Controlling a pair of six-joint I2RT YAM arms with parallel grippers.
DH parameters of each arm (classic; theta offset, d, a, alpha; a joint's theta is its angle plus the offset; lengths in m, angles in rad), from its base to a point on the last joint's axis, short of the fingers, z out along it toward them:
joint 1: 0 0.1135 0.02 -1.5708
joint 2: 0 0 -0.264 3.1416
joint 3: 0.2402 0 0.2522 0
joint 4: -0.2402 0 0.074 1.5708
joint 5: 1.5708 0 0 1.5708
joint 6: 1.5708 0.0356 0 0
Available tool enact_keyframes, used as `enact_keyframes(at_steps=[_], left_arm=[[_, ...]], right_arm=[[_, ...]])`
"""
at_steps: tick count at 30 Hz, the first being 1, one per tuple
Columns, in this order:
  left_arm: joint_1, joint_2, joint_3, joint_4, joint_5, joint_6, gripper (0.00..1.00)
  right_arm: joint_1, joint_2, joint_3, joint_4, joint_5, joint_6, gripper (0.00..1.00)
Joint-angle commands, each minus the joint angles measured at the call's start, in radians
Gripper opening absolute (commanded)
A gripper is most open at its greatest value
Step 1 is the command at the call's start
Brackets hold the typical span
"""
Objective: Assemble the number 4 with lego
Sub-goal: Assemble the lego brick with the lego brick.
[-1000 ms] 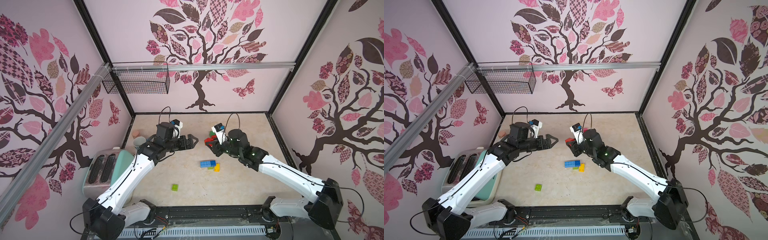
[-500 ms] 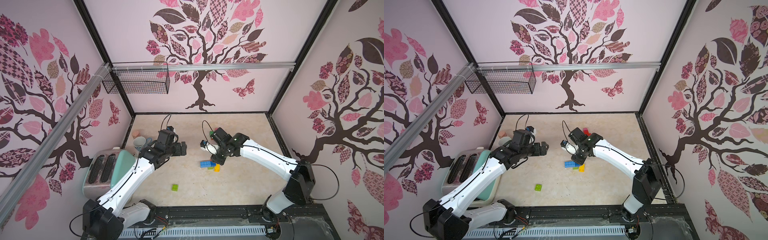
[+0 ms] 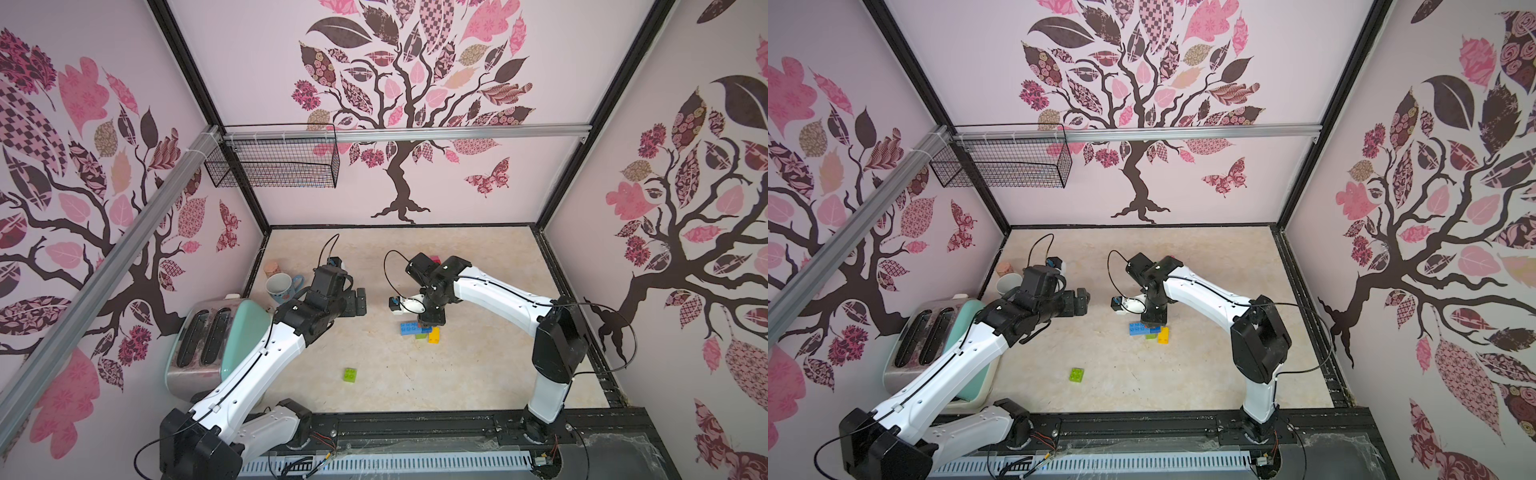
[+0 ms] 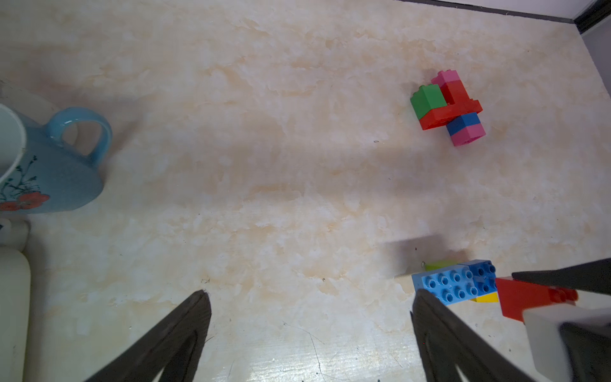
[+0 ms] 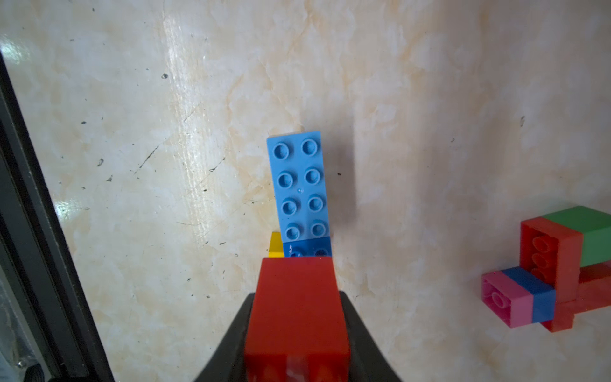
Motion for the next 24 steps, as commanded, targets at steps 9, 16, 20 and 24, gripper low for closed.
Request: enact_keyframes(at_steps=[9,16,20,24], left_arm=[[0.018,-0.112,-0.062,0.021,-0.146,0.005,0.98],[0.019,-0.098,-0.055,0.010,-0.146,0.005,0.98],[0.018,-0.101,-0.059,0.012,-0.141,0.005,0.98],[0.018,-0.100,-0.062,0.014,-0.136,0.005,0.98]], right_arm=[[0.006,0.051,0.014,0.012,0.045,-0.087,0.00],[0.006,0.084,0.010,0.020,0.023,-0.091,0.00],[0.008,0.097,-0.003,0.040,0.028,-0.096,0.00],[0.011,0.101,-0.031,0.065,0.042,-0.097,0.00]])
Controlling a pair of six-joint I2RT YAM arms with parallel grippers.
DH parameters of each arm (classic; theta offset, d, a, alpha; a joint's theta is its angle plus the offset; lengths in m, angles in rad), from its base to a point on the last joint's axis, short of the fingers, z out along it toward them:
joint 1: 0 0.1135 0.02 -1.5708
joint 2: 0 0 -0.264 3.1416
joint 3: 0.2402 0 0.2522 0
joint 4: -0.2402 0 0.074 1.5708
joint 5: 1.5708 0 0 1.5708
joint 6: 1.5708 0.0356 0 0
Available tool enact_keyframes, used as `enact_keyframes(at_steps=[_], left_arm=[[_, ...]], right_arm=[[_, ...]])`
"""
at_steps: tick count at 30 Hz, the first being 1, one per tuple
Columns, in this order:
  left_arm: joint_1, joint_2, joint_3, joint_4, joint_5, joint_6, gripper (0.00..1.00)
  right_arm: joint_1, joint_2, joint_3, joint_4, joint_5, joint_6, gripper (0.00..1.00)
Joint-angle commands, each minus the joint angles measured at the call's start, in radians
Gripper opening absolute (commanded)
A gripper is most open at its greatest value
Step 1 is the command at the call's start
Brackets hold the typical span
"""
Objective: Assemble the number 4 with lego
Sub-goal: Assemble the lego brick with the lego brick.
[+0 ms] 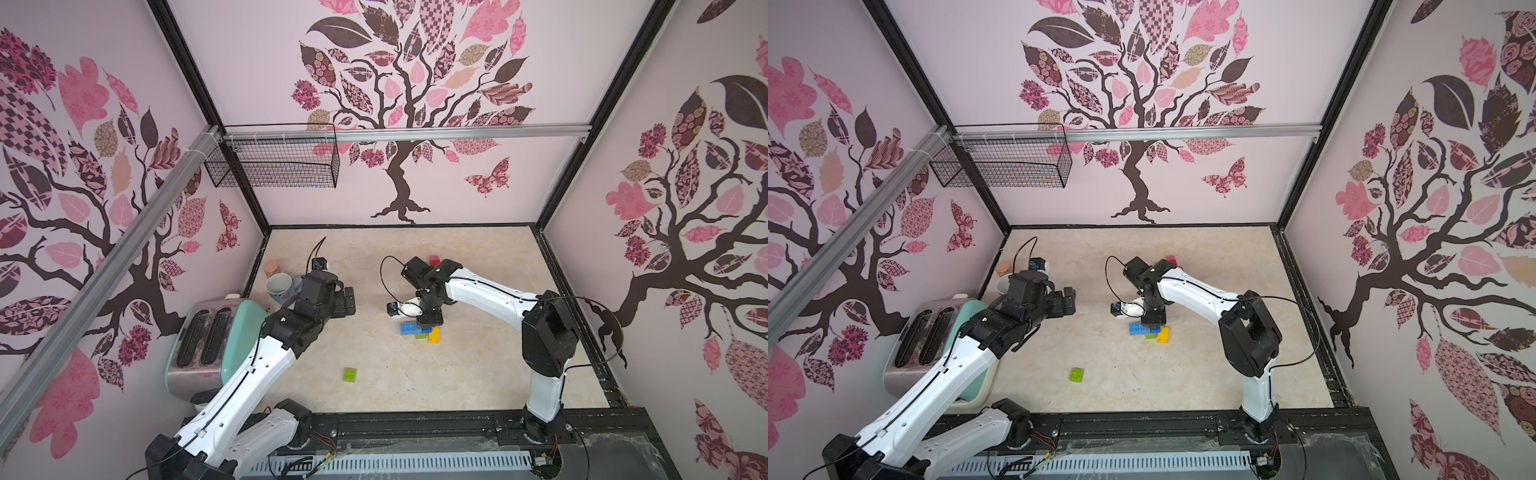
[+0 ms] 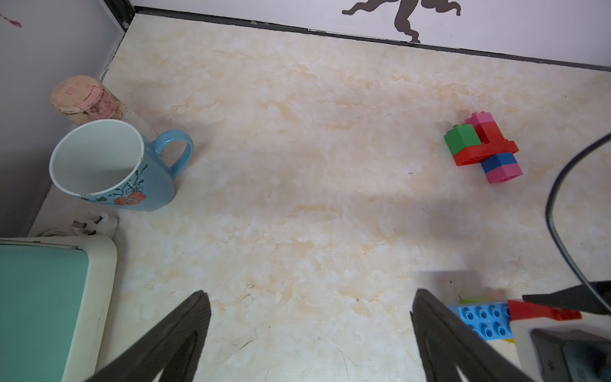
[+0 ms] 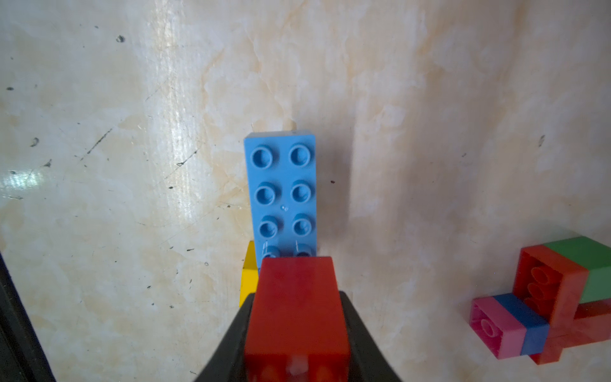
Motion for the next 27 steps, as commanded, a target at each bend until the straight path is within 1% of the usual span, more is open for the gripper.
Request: enact_keyframes(at_steps=[1,9,14,18,23,27], left_arm=[[0.004,0.000,-0.026,0.012,-0.004,0.004,0.98],[0.004,-0.002,-0.028,0.012,-0.002,0.004,0.98],[0.003,0.000,-0.029,0.012,0.001,0.003,0.98],[0.004,0.001,-0.032,0.014,0.004,0.004,0.98],[0.004,0.010,-0.030,0.018,0.020,0.002,0.98],[0.003,0.010,-0.023,0.014,0.025,0.010,0.98]], right_arm=[[0.005,0.038,-0.019,0.003,-0.001,-0.015,0.00],[0.006,0.050,-0.085,0.010,-0.015,-0.016,0.00],[0.011,0.080,-0.088,0.010,-0.015,-0.008,0.00],[0.020,0.098,-0.108,0.010,0.023,-0.006,0.00],[0.036,0.141,-0.082,-0.028,0.042,0.015,0.00],[0.057,0.176,-0.067,-0.044,0.085,0.036,0.00]])
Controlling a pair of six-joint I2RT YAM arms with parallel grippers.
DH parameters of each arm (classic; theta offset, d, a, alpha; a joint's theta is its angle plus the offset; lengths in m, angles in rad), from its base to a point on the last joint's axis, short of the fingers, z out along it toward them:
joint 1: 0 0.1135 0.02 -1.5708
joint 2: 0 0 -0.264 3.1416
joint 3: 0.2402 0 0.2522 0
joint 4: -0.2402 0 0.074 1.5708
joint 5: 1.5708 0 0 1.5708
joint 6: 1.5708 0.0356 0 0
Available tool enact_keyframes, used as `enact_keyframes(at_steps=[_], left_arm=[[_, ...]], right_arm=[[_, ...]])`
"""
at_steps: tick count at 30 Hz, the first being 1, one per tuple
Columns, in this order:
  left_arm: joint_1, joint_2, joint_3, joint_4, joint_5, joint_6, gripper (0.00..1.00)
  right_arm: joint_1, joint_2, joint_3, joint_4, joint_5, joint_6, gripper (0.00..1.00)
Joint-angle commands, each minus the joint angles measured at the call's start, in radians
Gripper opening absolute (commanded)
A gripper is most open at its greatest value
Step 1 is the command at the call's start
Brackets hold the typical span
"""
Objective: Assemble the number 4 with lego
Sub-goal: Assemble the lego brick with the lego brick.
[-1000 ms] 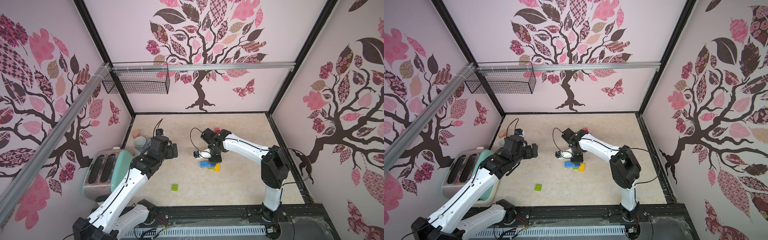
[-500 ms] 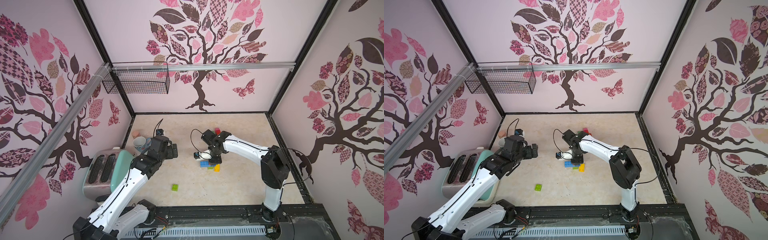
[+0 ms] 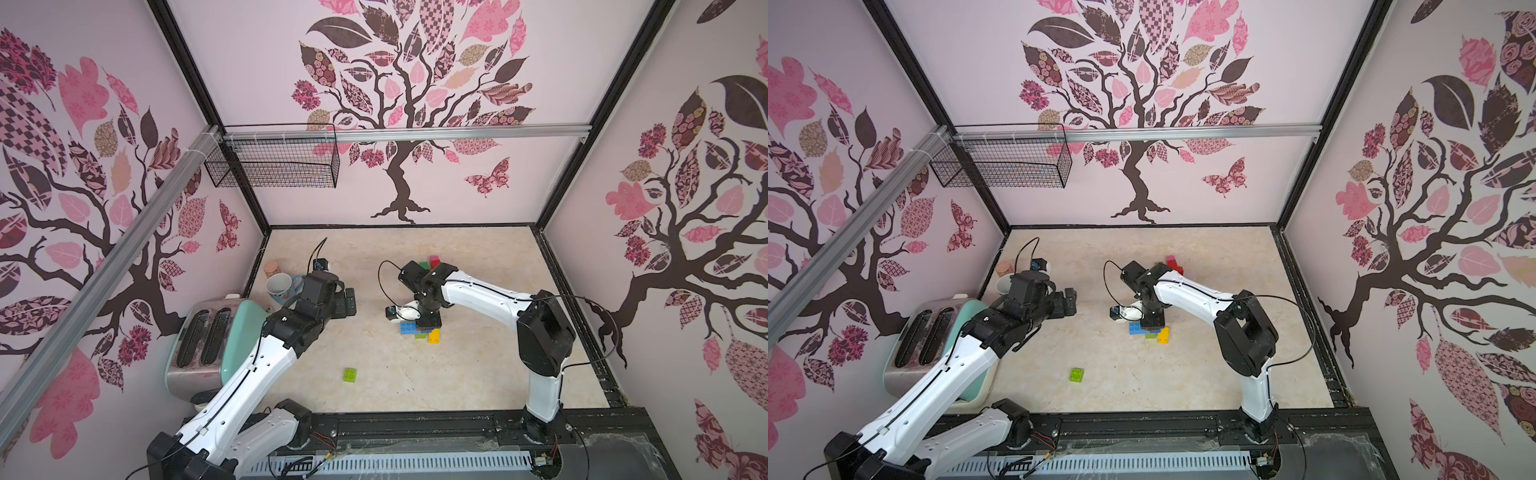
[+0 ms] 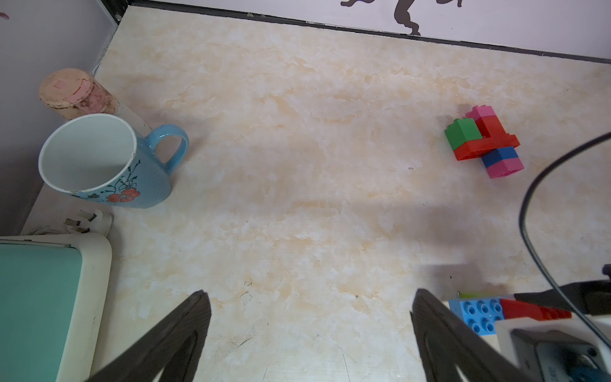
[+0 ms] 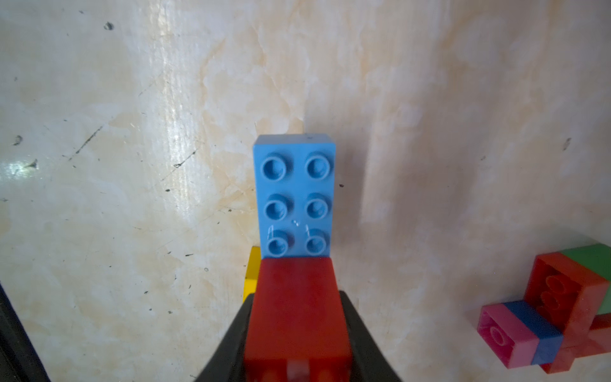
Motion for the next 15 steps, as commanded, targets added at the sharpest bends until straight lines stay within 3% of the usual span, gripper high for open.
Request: enact_keyframes(at_steps=[1,6,15], left_arm=[[0.003,0.001,-0.015,0.011,0.014,0.012,0.98],[0.003,0.000,-0.013,0.000,0.024,0.024,0.98],[0.003,-0.009,-0.015,0.007,0.043,0.024,0.98]], right_arm=[[0.027,0.143,-0.059,-0.052,0.049,0.030,0.00],[0.037,0.202,-0.031,-0.111,0.065,0.072,0.00],[0.038,0.147,-0.125,-0.045,0.066,0.095,0.00]])
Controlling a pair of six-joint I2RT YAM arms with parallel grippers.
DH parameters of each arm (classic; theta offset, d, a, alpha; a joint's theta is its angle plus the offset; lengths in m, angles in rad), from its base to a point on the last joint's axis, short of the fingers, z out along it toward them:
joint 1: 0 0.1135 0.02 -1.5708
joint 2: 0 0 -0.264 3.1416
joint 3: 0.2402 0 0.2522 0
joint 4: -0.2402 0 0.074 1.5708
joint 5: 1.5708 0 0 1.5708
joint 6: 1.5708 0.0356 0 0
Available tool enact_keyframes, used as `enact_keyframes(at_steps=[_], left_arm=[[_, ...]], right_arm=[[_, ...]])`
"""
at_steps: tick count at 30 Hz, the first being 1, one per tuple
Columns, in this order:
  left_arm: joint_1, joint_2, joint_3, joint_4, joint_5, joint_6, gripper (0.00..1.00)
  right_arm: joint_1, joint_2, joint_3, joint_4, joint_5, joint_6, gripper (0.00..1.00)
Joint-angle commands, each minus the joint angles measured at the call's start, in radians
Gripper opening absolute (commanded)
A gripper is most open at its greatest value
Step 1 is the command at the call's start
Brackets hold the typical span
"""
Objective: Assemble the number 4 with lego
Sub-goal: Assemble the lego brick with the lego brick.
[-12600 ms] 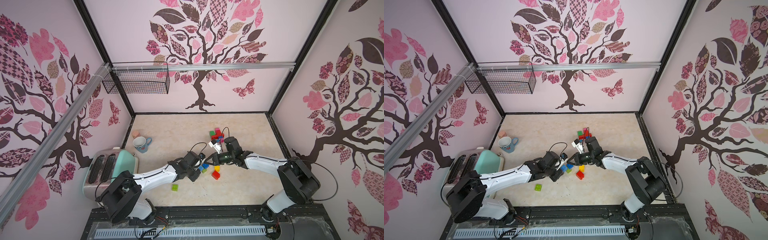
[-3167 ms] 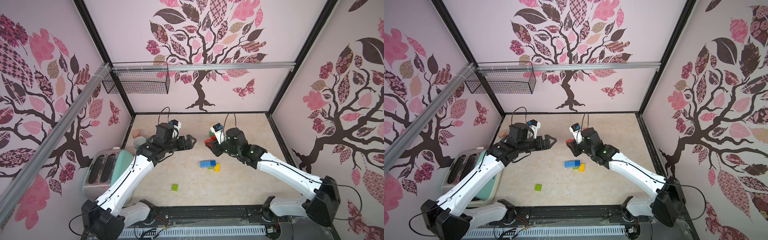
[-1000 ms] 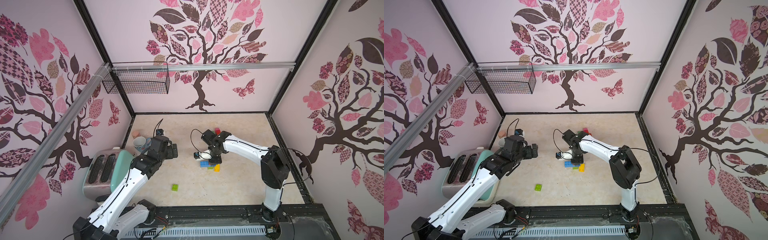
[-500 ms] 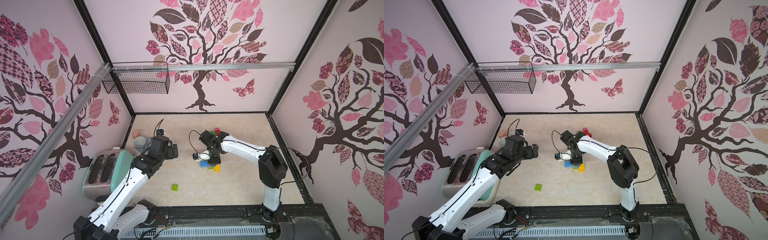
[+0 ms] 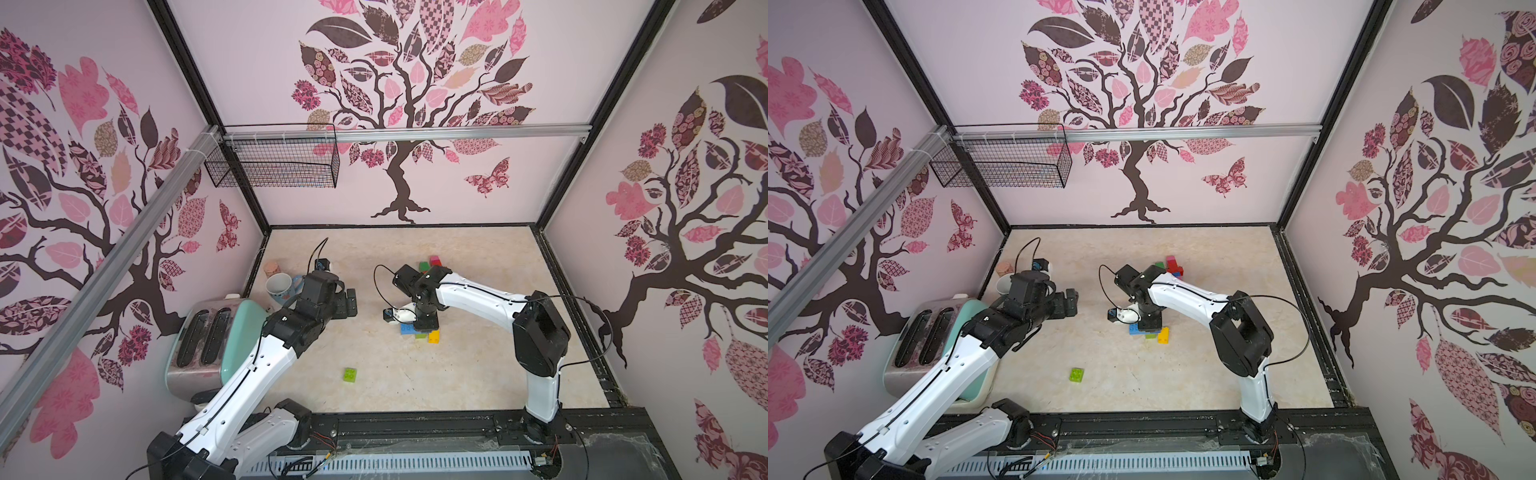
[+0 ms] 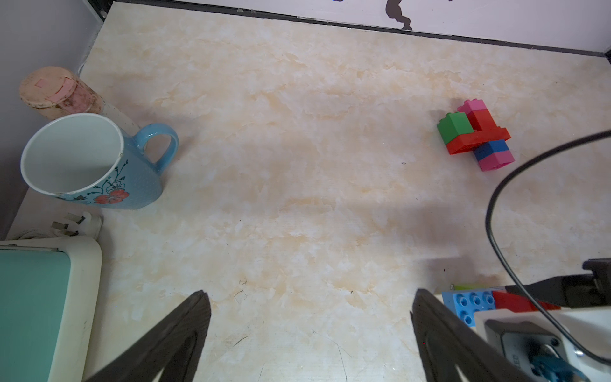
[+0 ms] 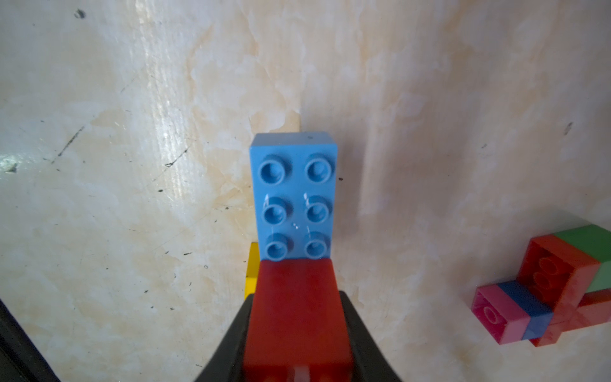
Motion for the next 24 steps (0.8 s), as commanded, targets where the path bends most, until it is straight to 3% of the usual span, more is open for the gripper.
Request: enact_keyframes(at_steps=[1,13,24], left_arm=[[0.004,-0.013,-0.017,0.008,0.013,0.013,0.98],[0.004,-0.017,-0.020,0.009,0.034,0.011,0.98],[0.004,-0.006,-0.016,0.009,0.041,0.013,0.98]], right_arm=[[0.008,0.134,-0.115,-0.028,-0.001,0.032,0.00],[0.011,0.093,-0.022,-0.005,-0.015,0.031,0.08],[0.011,0.054,0.050,-0.010,-0.018,0.007,0.32]])
